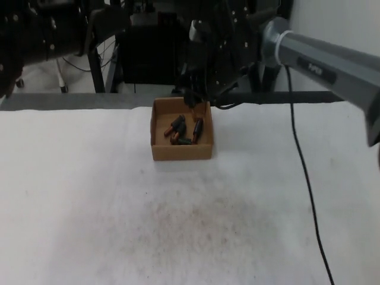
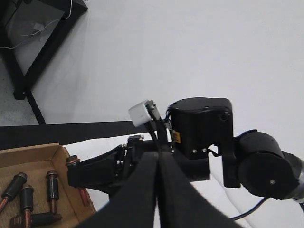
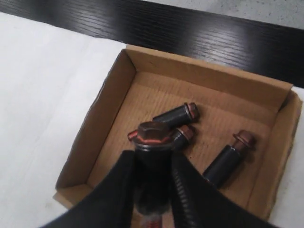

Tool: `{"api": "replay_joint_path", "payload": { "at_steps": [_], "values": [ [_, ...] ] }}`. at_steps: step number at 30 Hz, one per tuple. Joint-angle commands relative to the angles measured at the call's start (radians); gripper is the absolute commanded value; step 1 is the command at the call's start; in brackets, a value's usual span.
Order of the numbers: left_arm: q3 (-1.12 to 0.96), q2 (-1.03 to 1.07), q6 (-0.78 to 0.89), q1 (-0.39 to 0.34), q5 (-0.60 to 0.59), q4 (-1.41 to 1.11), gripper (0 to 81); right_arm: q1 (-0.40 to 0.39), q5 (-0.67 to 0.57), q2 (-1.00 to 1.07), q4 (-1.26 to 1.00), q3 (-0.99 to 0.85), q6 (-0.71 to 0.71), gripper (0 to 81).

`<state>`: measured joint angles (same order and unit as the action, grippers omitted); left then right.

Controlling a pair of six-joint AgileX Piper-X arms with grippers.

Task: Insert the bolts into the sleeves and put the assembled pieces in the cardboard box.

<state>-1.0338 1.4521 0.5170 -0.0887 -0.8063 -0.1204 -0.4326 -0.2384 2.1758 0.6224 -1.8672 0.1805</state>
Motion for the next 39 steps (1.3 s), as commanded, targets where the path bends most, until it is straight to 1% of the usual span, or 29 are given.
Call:
{"api": "replay_joint_path", "payload": {
  "at_steps": [1, 6, 12, 14, 15, 16, 19, 20, 22, 28, 29, 30, 31, 33, 34, 37, 39],
  "values": [
    [-0.01, -0.013, -0.002, 0.002, 0.006, -0.004, 0.3, 0.004, -0.001, 0.107, 0.046, -0.161, 0.007, 0.8],
    [-0.01, -0.013, -0.002, 0.002, 0.006, -0.004, 0.3, 0.013, -0.001, 0.173, 0.071, -0.232, 0.041, 0.8],
    [-0.01, -0.013, -0.002, 0.002, 0.006, -0.004, 0.3, 0.026, -0.002, 0.189, 0.06, -0.235, 0.045, 0.0],
    [-0.01, -0.013, -0.002, 0.002, 0.006, -0.004, 0.3, 0.032, -0.011, 0.188, 0.045, -0.235, 0.045, 4.8],
    [-0.01, -0.013, -0.002, 0.002, 0.006, -0.004, 0.3, 0.036, -0.028, 0.188, 0.037, -0.235, 0.045, 9.2],
    [-0.01, -0.013, -0.002, 0.002, 0.006, -0.004, 0.3, 0.036, -0.055, 0.188, 0.026, -0.235, 0.045, 14.8],
    [-0.01, -0.013, -0.002, 0.002, 0.006, -0.004, 0.3, 0.037, -0.048, 0.188, 0.014, -0.235, 0.06, 31.8],
    [-0.01, -0.013, -0.011, 0.002, 0.005, -0.004, 0.3, 0.037, -0.048, 0.188, 0.012, -0.235, 0.068, 35.1],
    [-0.01, -0.013, -0.024, 0.002, 0.005, -0.004, 0.3, 0.037, -0.052, 0.188, 0.011, -0.235, 0.074, 36.4],
    [-0.01, -0.013, -0.024, 0.002, 0.009, -0.004, 0.3, 0.037, -0.052, 0.18, 0.009, -0.237, 0.074, 36.1],
    [-0.01, -0.013, -0.024, 0.002, 0.009, -0.004, 0.3, 0.037, -0.05, 0.173, 0.013, -0.237, 0.074, 34.2],
    [-0.01, -0.013, -0.028, 0.002, 0.009, -0.004, 0.3, 0.037, -0.05, 0.163, 0.018, -0.237, 0.074, 30.7],
    [-0.01, -0.013, -0.04, 0.002, 0.009, -0.004, 0.3, 0.037, -0.043, 0.15, 0.031, -0.237, 0.074, 24.1],
    [-0.01, -0.014, -0.057, 0.002, 0.014, -0.004, 0.3, 0.037, -0.021, 0.117, 0.07, -0.237, 0.069, 7.8],
    [-0.01, -0.016, -0.069, 0.002, 0.014, -0.004, 0.3, 0.037, -0.002, 0.097, 0.094, -0.237, 0.054, 1.0],
    [-0.01, -0.033, -0.11, 0.002, 0.057, 0.009, 0.3, 0.048, 0.039, 0.04, 0.181, -0.237, -0.014, 0.8],
    [-0.01, -0.057, -0.168, 0.002, 0.109, 0.052, 0.3, 0.057, 0.057, -0.003, 0.26, -0.237, -0.013, 0.8]
  ]
}}
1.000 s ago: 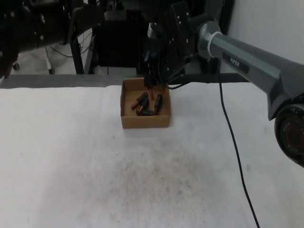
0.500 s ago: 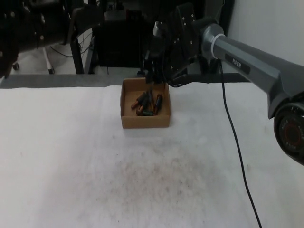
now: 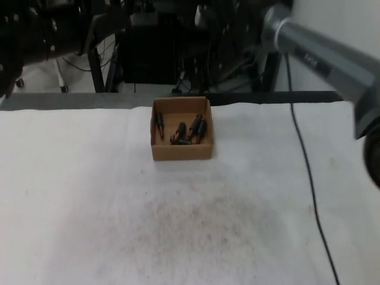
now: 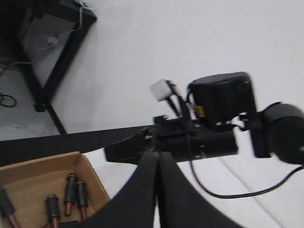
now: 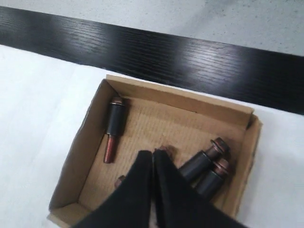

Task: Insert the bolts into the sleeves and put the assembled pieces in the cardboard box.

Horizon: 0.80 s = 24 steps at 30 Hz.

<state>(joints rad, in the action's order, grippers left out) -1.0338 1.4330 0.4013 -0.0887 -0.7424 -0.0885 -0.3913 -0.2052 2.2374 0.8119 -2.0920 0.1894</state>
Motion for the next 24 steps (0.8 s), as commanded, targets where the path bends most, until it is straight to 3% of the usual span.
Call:
{"api": "replay_joint_path", "payload": {
  "at_steps": [1, 5, 8, 13, 17, 24],
  "values": [
    [-0.01, -0.06, -0.102, 0.002, 0.084, 0.058, 0.3, 0.02, 0.013, -0.086, 0.096, -0.013, -0.013, 0.8],
    [-0.01, -0.164, -0.344, -0.005, 0.358, 0.304, 0.3, 0.054, -0.003, -0.198, 0.144, 0.028, -0.002, 0.8],
    [0.005, -0.25, -0.432, -0.011, 0.558, 0.421, 0.3, 0.071, 0.003, -0.306, 0.141, 0.104, -0.026, 0.8],
    [0.128, -0.411, -0.419, -0.013, 0.595, 0.354, 0.3, 0.081, 0.025, -0.53, 0.077, 0.366, -0.07, 0.8],
    [0.269, -0.536, -0.417, -0.016, 0.72, 0.326, 0.3, 0.09, 0.028, -0.763, -0.096, 0.705, -0.023, 0.8],
    [0.509, -0.716, -0.239, -0.028, 0.729, 0.313, 0.3, 0.148, 0.076, -1.227, -0.417, 1.37, 0.072, 0.8]
  ]
}}
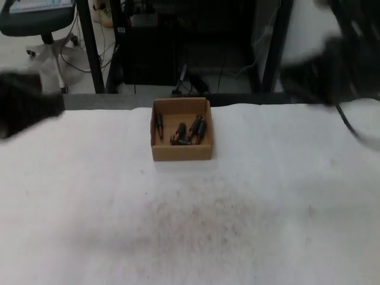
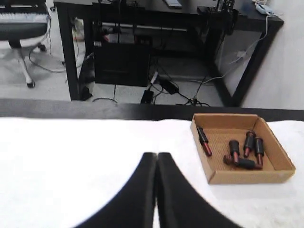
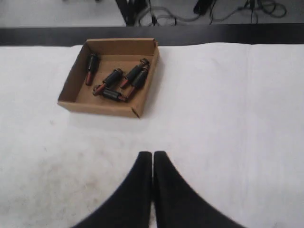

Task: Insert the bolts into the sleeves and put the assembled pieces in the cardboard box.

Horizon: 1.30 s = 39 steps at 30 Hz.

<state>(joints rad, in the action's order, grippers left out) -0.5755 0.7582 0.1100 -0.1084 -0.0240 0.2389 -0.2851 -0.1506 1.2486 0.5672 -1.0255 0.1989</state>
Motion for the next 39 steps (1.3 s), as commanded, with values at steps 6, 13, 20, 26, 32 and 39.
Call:
{"api": "replay_joint_path", "payload": {
  "at_steps": [6, 13, 20, 26, 32, 39],
  "values": [
    [0.175, -0.089, 0.055, -0.039, 0.04, -0.019, 0.3, 0.103, 0.019, -0.558, -0.278, 0.664, 0.03, 0.8],
    [0.364, -0.089, 0.055, -0.083, 0.057, -0.175, 0.3, 0.103, 0.024, -0.668, -0.321, 0.877, -0.032, 0.8],
    [0.519, -0.089, 0.055, -0.085, 0.06, -0.335, 0.3, 0.103, 0.053, -0.668, -0.453, 1.013, 0.123, 0.8],
    [0.537, -0.089, 0.055, -0.085, 0.06, -0.359, 0.3, 0.103, 0.074, -0.668, -0.452, 1.025, 0.123, 0.8],
    [0.539, -0.089, 0.024, -0.085, 0.087, -0.389, 0.3, 0.103, 0.215, -0.668, -0.473, 1.025, 0.053, 0.8],
    [0.576, -0.111, 0.014, -0.085, 0.079, -0.586, 0.3, 0.097, 0.289, -0.668, -0.612, 1.025, -0.025, 0.8]
  ]
}}
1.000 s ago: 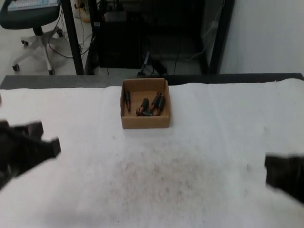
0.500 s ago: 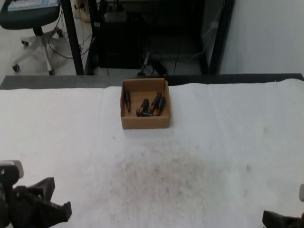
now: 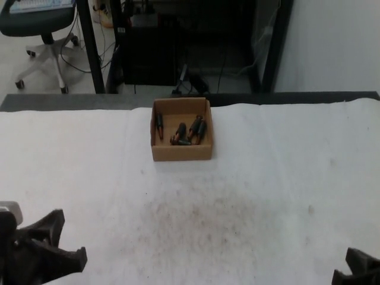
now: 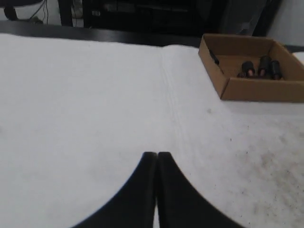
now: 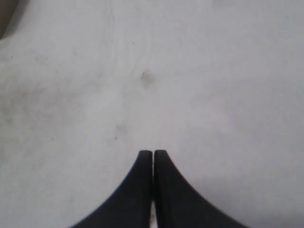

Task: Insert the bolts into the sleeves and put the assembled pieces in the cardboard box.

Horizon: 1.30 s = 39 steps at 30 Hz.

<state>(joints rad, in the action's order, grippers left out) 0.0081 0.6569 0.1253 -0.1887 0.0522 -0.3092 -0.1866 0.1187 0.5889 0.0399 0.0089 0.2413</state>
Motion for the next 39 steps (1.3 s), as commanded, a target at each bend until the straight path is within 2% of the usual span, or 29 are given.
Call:
{"api": "replay_joint_path", "payload": {
  "at_steps": [1, 10, 21, 39],
  "values": [
    [-0.008, -0.016, -0.002, -0.004, -0.009, -0.047, 0.3, -0.003, 0.016, -0.008, -0.116, -0.009, -0.093, 0.8],
    [-0.008, -0.122, -0.058, -0.004, -0.098, -0.042, 0.3, -0.003, -0.028, -0.008, -0.212, -0.009, -0.212, 0.8],
    [-0.008, -0.142, 0.011, -0.004, -0.098, 0.262, 0.3, -0.003, -0.028, -0.008, -0.201, -0.009, -0.167, 0.8],
    [-0.008, -0.186, 0.011, -0.013, -0.098, 0.275, 0.3, -0.005, -0.028, -0.025, -0.199, -0.009, -0.167, 0.8]
  ]
}}
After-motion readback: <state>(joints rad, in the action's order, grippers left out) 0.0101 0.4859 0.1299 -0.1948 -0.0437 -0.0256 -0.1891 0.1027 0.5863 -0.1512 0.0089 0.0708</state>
